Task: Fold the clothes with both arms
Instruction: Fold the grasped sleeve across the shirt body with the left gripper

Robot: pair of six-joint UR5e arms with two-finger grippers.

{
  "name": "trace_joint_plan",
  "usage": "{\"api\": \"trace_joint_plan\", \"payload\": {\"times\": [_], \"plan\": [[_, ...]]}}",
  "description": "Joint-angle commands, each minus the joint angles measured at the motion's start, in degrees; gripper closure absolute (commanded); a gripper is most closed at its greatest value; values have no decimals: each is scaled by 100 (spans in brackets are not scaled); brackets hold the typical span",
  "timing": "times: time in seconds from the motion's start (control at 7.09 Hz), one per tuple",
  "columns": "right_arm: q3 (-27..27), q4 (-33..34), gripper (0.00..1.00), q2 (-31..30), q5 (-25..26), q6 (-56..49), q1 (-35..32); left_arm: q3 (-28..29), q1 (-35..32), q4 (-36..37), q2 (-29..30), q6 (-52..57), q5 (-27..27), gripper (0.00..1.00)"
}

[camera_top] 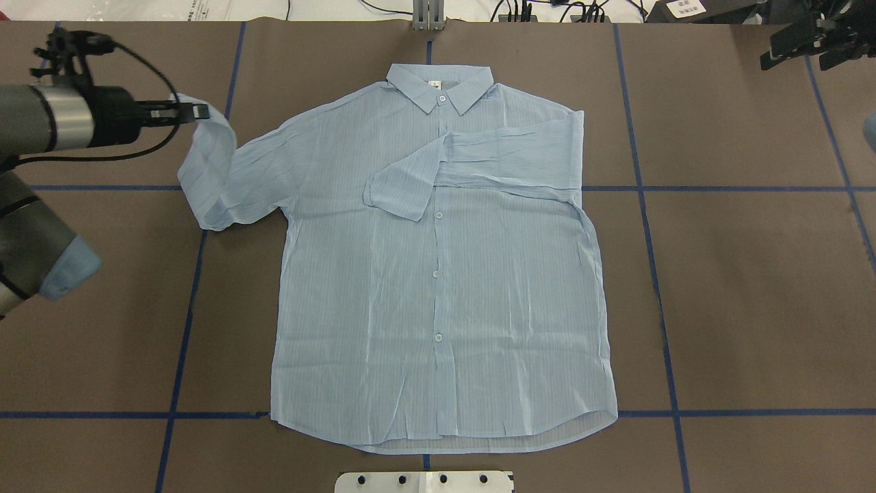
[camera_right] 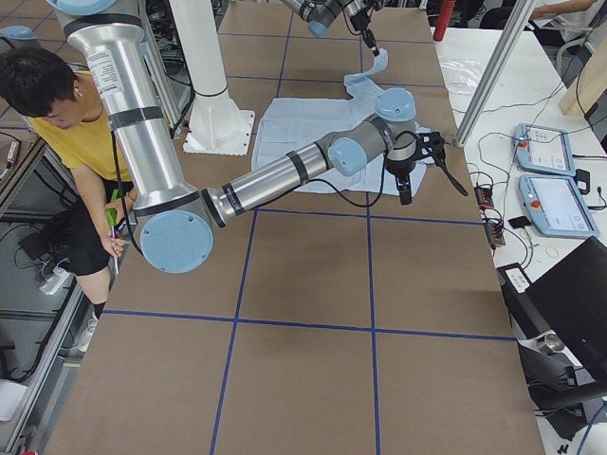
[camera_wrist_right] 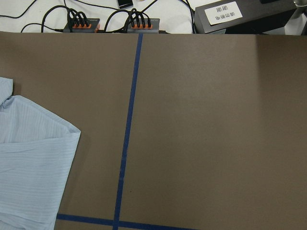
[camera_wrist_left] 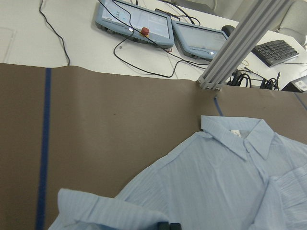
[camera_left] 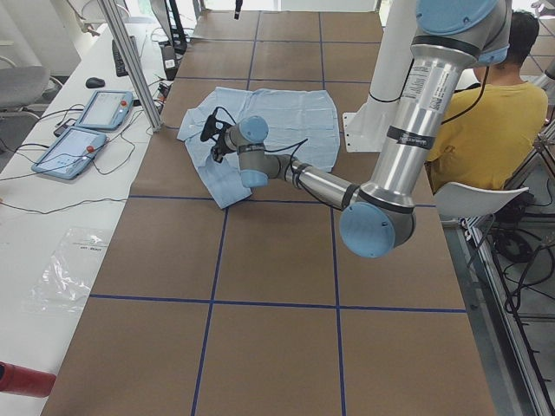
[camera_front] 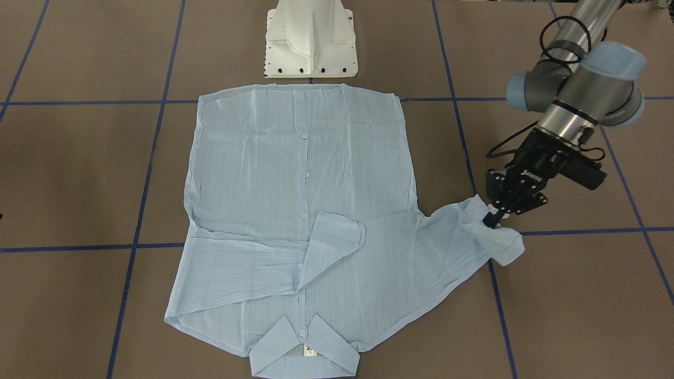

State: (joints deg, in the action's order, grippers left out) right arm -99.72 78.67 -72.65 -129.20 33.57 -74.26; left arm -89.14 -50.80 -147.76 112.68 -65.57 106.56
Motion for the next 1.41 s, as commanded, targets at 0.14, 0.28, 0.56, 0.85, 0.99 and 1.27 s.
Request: {"api": "trace_joint_plan", "payload": {"times": [0.14, 0.28, 0.56, 0.85, 0.99, 1.27], "plan": [[23, -1, 0, -4, 0, 1, 0, 308, 1024, 1170, 1665, -1017, -747, 100], [14, -1, 0, -4, 0, 9, 0, 405, 1333, 1275, 1939, -1046, -1047, 100], [5, -1, 0, -4, 0, 9, 0, 415, 2105, 1268, 2012, -967, -1679, 100], [14, -1, 0, -4, 0, 9, 0, 651, 2644, 1268, 2230, -879, -2016, 100], [14, -1, 0, -4, 0, 9, 0, 1018, 2715, 1268, 2484, -879, -2017, 100], [14, -1, 0, -4, 0, 9, 0, 1241, 2794, 1224, 2583, -460, -2008, 100]]}}
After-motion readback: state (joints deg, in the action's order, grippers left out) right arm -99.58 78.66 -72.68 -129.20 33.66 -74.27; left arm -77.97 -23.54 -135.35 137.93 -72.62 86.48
